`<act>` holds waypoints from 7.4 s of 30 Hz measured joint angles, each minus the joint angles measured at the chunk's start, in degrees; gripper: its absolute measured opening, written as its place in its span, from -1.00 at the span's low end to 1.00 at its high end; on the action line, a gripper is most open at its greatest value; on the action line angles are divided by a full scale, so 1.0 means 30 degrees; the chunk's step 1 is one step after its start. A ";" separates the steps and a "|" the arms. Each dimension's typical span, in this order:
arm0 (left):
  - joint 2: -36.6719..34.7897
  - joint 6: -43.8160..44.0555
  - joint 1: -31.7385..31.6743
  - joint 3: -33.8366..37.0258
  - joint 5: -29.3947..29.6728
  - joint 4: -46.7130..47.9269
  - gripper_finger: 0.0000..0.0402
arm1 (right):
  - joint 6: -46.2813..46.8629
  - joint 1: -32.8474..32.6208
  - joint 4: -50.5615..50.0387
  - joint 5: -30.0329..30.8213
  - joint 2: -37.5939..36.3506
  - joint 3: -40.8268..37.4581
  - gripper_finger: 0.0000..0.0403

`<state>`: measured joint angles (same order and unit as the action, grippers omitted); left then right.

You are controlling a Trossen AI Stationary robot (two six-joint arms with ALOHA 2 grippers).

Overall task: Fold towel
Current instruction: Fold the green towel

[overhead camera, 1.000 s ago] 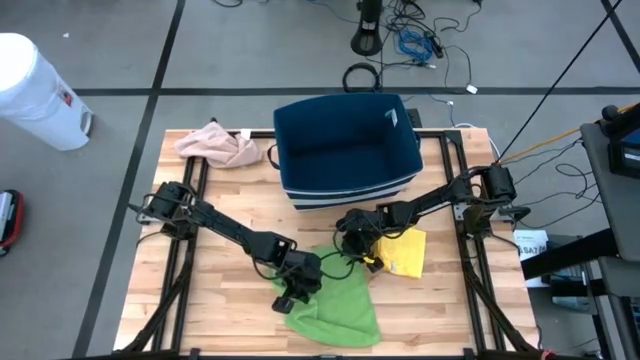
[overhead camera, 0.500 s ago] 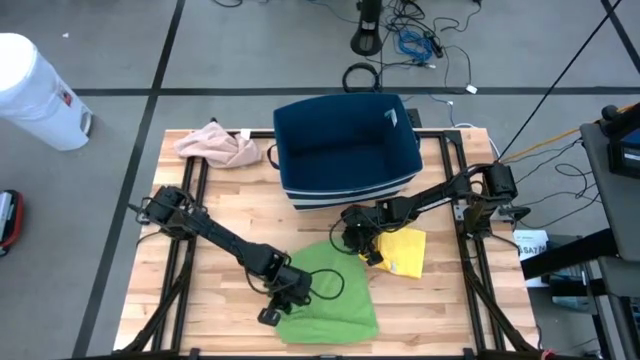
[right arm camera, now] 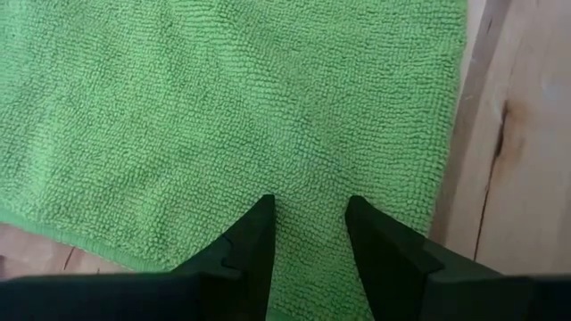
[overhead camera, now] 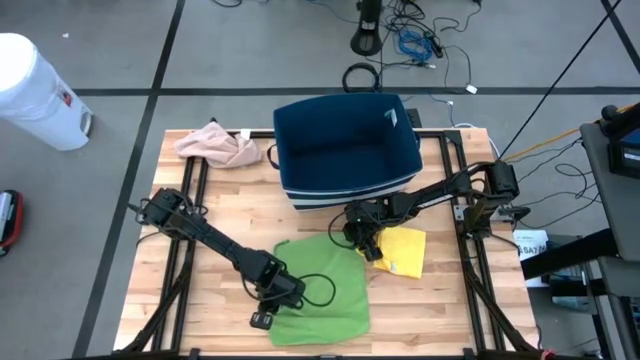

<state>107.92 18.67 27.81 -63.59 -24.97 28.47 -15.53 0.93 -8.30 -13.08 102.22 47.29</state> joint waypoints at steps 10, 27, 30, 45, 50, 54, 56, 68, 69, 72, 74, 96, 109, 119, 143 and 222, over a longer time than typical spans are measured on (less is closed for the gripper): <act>-0.0903 0.1765 0.0080 0.0007 0.1176 -0.0576 -0.73 | 0.0304 0.0007 -0.0033 0.0007 0.0018 -0.0022 -0.34; -0.3679 0.3834 0.1182 0.0007 0.5864 0.3990 -0.54 | 0.0459 0.0031 -0.0294 0.0922 -0.0204 -0.0073 -0.34; -0.3679 0.3080 0.1054 0.0007 0.7798 0.3253 -0.54 | 0.0561 0.0111 -0.0603 0.1577 -0.0868 -0.0109 -0.34; -0.3512 -0.0062 -0.0087 0.0007 1.2143 0.1870 -0.54 | 0.0793 -0.1094 -0.0793 0.1437 -0.4444 -0.0160 -0.34; -0.3512 -0.0488 0.0415 0.0007 1.0569 0.0660 -0.54 | 0.1408 -0.2975 0.0208 -0.1015 -0.4448 -0.0125 -0.34; -0.3512 -0.1022 0.1392 0.0007 1.0065 -0.0748 -0.54 | 0.1996 -0.5142 0.0798 -0.1139 -0.4451 -0.0124 -0.34; -0.3512 -0.1288 0.1850 0.0007 1.0034 -0.1345 -0.54 | 0.2427 -0.6197 0.1332 -0.1143 -0.4462 -0.0123 -0.34; -0.3294 -0.0462 0.4465 0.0000 1.1788 -0.3594 -0.54 | 0.4466 -1.1885 0.4104 0.3914 -0.3358 -0.0095 -0.34; -0.3120 -0.0457 0.4838 0.0000 1.2254 -0.3745 -0.54 | 0.4466 -1.2224 0.4327 0.4301 -0.3054 -0.0095 -0.34; -0.2220 -0.0384 0.5894 0.0000 1.3407 -0.4352 -0.49 | 0.4474 -1.2900 0.5204 0.4954 -0.2129 -0.0094 -0.34; -0.1619 -0.0013 0.6476 0.0000 1.3916 -0.4508 -0.42 | 0.4537 -1.3172 0.5827 0.5400 -0.1620 -0.0087 -0.33; 0.1362 0.0776 0.7581 -0.0015 1.7121 -0.5096 0.03 | 0.5945 -1.3872 0.7144 0.7820 0.0285 -0.0073 -0.10; 0.1407 0.0215 0.7118 -0.0029 1.7411 -0.4559 -0.51 | 0.7322 -1.3978 0.6690 0.8246 0.1218 -0.0036 -0.60; 0.0356 -0.0616 0.7038 0.0044 1.5278 -0.5988 -0.97 | 0.6898 -1.4865 0.9286 0.5297 0.0820 0.0540 -0.94; -0.2448 -0.3467 0.3520 0.0015 1.4994 -0.4101 -0.99 | 0.6280 -1.4899 0.6015 0.8374 -0.1722 0.0918 -1.00; -0.2601 -0.0975 -0.2849 0.0000 1.5161 0.1695 0.19 | 0.5462 -0.7206 -0.4983 0.6501 -0.6230 -0.0663 -0.15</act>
<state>100.12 15.75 19.27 -63.59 20.51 33.55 0.86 -20.69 -23.25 6.42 83.53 45.30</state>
